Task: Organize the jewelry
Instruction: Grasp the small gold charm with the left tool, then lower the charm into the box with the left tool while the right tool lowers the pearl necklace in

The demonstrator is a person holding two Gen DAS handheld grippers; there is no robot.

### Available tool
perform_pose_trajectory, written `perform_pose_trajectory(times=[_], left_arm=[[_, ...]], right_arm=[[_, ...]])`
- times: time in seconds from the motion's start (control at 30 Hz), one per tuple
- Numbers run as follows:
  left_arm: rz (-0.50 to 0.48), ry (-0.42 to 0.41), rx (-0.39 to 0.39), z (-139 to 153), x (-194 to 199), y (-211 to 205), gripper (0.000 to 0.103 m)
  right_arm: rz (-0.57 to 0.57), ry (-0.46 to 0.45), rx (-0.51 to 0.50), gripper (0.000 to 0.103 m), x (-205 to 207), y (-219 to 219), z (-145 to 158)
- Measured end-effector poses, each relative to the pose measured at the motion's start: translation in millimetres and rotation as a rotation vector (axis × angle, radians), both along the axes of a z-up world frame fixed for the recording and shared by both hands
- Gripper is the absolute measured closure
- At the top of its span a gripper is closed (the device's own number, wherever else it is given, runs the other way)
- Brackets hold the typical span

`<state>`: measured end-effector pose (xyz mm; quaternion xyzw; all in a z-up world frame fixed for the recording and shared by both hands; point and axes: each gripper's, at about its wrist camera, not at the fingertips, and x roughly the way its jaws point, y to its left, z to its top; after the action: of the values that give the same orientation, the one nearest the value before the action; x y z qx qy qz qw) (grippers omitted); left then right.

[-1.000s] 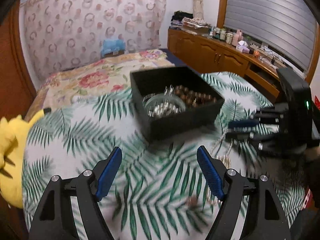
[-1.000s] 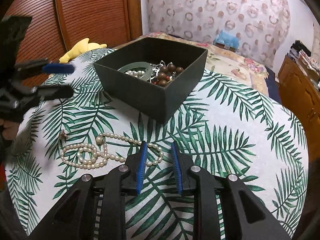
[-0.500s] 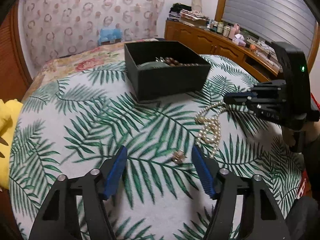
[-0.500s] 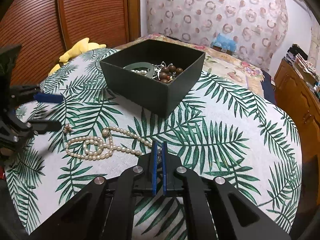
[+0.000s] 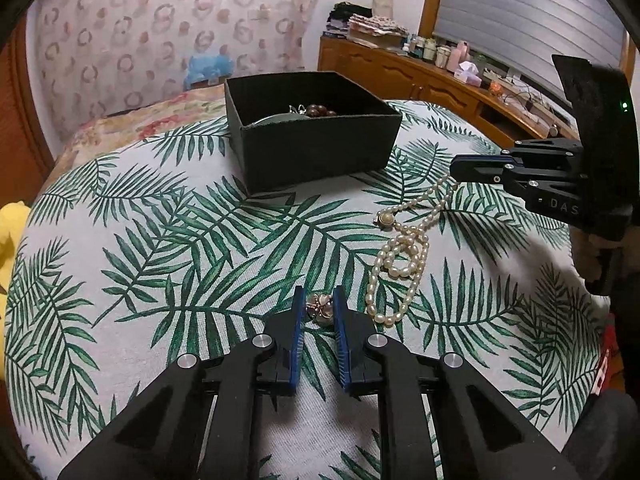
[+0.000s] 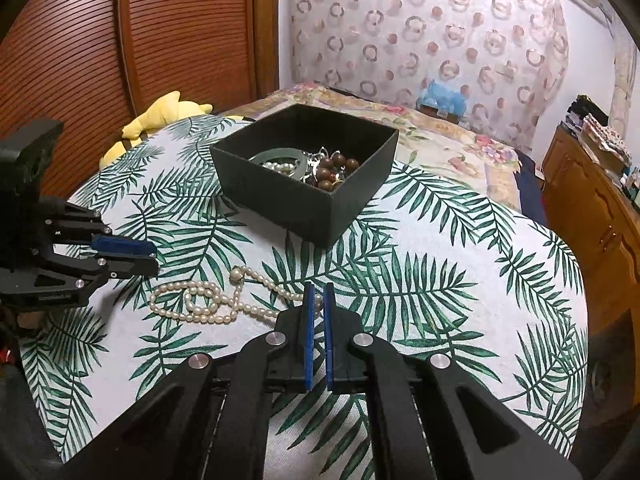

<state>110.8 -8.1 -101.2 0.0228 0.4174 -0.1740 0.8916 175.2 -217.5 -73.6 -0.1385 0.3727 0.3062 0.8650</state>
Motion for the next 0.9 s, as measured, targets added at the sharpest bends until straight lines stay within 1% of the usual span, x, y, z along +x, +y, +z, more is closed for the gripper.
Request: perform_pose_trajectory(times=[0.1,0.3,0.57,0.73,0.9], left_arm=[[0.007,-0.012,-0.006,5,0,1,0.090],[0.010,-0.060,-0.001,26,6,2,0.090],[0.024,-0.124,0.002,52,22,4,0.090],[0.035,-0.151,-0.001,64,33,7,0.090],[0.042,-0.169,0.000,72,44,9,0.090]], right_arm=[[0.004,-0.014,0.014,0.098,0,1,9],[0.025,-0.086,0.051,0.098,0,6,46],[0.050,-0.181,0.090,0.098,7,15,92],[0.053,-0.245,0.093,0.098,14,21,122],[0.061,-0.286,0.086,0.098,23,27,141]])
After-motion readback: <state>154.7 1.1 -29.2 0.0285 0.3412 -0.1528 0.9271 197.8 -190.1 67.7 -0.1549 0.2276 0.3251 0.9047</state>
